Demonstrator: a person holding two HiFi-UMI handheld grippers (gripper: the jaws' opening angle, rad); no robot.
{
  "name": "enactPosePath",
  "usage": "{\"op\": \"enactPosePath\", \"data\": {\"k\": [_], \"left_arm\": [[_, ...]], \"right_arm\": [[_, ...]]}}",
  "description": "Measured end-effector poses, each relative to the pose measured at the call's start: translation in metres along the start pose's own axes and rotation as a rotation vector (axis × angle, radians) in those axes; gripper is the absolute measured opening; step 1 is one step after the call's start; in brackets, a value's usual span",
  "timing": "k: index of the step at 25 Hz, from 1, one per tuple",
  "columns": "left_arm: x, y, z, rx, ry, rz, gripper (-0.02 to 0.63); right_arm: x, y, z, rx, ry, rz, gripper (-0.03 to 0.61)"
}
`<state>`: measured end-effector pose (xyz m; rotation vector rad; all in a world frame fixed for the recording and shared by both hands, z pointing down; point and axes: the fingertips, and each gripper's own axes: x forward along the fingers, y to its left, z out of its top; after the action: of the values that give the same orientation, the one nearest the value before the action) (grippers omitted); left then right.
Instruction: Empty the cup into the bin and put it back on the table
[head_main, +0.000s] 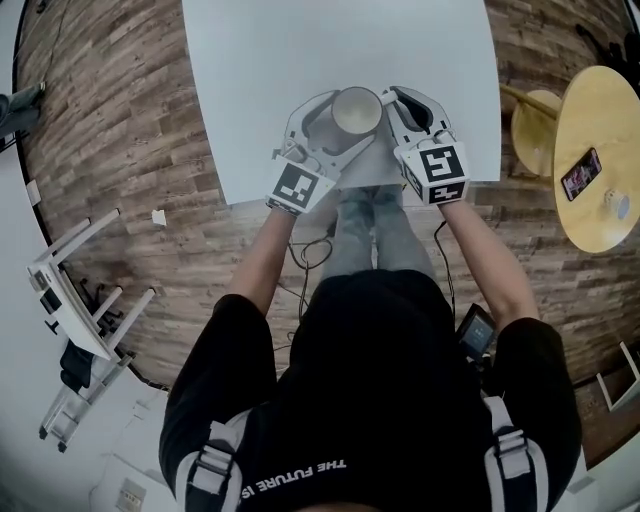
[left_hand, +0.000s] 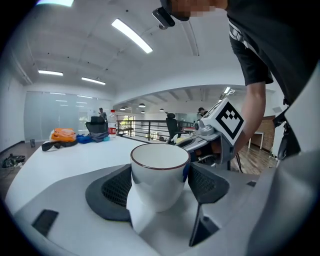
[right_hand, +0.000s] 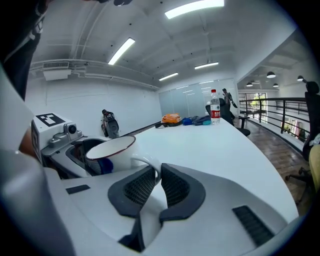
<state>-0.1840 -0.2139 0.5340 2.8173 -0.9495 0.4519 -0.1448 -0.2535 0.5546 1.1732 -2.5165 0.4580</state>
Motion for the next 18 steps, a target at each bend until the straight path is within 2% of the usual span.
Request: {"op": "enactPosePath", "data": {"k": [11,18], "left_arm": [[0.006,-0.002,-0.008,0.009,-0.021,-0.001,0.356],[0.003,-0.008,-0.010,-0.011,-0.007,0.018,0.357]], "right_arm": [[0.004,-0.004,-0.009,-0.009,-0.006,0.043,0.046],[-0.004,0.003,-0.014,-0.031,0.044,0.074,0.057]]}}
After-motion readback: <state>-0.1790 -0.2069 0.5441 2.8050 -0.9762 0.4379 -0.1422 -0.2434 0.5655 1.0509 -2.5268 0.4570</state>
